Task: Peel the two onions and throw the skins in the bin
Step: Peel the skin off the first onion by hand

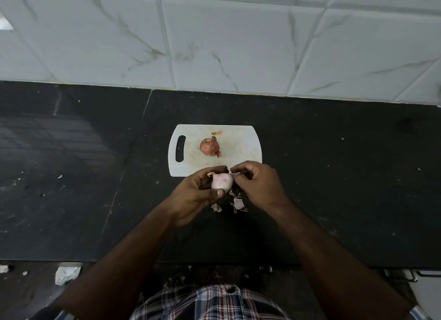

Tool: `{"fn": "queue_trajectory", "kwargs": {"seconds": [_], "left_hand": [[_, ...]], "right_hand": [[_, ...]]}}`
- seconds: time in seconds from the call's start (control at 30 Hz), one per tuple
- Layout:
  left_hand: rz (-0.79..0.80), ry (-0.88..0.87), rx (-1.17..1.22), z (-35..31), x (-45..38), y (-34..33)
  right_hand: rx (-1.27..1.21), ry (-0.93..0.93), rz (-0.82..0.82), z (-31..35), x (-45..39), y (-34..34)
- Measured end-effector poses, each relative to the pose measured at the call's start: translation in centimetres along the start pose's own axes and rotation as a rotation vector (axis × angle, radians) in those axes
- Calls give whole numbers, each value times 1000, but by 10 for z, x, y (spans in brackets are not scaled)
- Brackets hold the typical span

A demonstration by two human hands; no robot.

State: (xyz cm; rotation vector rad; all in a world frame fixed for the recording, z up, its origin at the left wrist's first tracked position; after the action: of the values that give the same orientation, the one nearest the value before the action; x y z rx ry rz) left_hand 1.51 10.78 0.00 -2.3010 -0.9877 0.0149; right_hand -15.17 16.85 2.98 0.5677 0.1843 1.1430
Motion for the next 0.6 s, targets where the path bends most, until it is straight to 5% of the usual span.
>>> {"fn": "queue_trajectory", "kwargs": {"seconds": [0.17,0.33,0.6], "left_hand": [[-52,25,128,1,-3,5],[-187,33,-10,2,-4,5],[-125,18,-58,2,1,4]], "right_hand": [[-119,-35,-48,-3,1,-3],[-130,-11,-41,2,6,-7],[8,22,-135,3,5,-8]]}}
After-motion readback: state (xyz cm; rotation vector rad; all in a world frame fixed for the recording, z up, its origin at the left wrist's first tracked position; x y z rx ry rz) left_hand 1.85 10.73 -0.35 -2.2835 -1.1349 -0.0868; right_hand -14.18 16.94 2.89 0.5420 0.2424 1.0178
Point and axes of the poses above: each hand's wrist, its own x-axis away from the middle knuckle, its own y-axis out of the back of the hand, z = x × y, the point moved 3 cm from there along -x, towards the middle knuckle, and after that the axes turned 6 degrees about -y, right-handed, at the moved point
